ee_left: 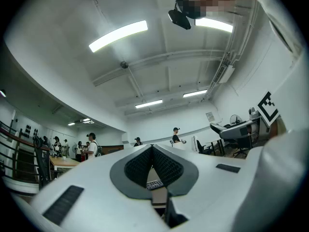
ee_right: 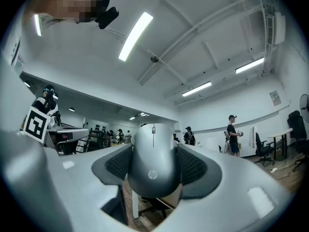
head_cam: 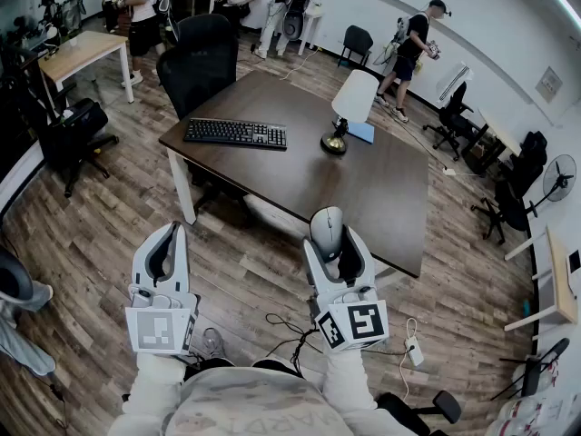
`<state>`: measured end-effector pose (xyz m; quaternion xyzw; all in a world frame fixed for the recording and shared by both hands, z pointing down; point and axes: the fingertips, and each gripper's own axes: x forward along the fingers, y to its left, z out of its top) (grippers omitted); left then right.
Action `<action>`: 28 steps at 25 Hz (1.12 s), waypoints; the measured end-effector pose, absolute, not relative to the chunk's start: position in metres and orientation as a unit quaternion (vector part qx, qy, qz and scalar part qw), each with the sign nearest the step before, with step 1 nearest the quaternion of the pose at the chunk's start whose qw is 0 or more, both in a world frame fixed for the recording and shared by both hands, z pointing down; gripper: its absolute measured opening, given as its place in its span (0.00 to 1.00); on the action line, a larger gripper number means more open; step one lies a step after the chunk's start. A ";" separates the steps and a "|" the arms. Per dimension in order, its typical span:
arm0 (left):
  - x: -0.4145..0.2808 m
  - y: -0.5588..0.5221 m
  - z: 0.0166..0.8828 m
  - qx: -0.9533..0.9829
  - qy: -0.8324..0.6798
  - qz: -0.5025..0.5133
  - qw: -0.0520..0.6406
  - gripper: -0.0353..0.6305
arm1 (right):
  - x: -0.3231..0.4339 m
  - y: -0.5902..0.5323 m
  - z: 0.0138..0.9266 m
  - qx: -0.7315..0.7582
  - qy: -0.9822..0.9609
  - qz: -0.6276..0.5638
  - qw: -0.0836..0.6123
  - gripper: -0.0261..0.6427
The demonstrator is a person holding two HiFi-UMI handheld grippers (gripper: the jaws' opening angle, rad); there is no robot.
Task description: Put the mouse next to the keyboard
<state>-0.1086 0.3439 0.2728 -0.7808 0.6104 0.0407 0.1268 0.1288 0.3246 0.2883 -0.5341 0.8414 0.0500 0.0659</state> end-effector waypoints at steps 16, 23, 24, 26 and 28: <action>-0.142 0.306 0.277 -0.787 0.603 0.034 0.128 0.06 | 0.096 0.289 0.297 -0.551 0.831 0.062 0.054 0.50; -0.167 0.273 0.280 -0.792 0.596 0.032 0.129 0.06 | 0.076 0.260 0.304 -0.566 0.821 0.061 0.054 0.50; -0.171 0.268 0.281 -0.793 0.595 0.032 0.128 0.06 | 0.073 0.255 0.305 -0.568 0.819 0.060 0.054 0.50; -0.179 0.257 0.282 -0.795 0.592 0.033 0.130 0.06 | 0.068 0.245 0.309 -0.574 0.815 0.059 0.054 0.50; -0.186 0.248 0.284 -0.797 0.588 0.035 0.133 0.06 | 0.063 0.237 0.313 -0.580 0.811 0.057 0.054 0.50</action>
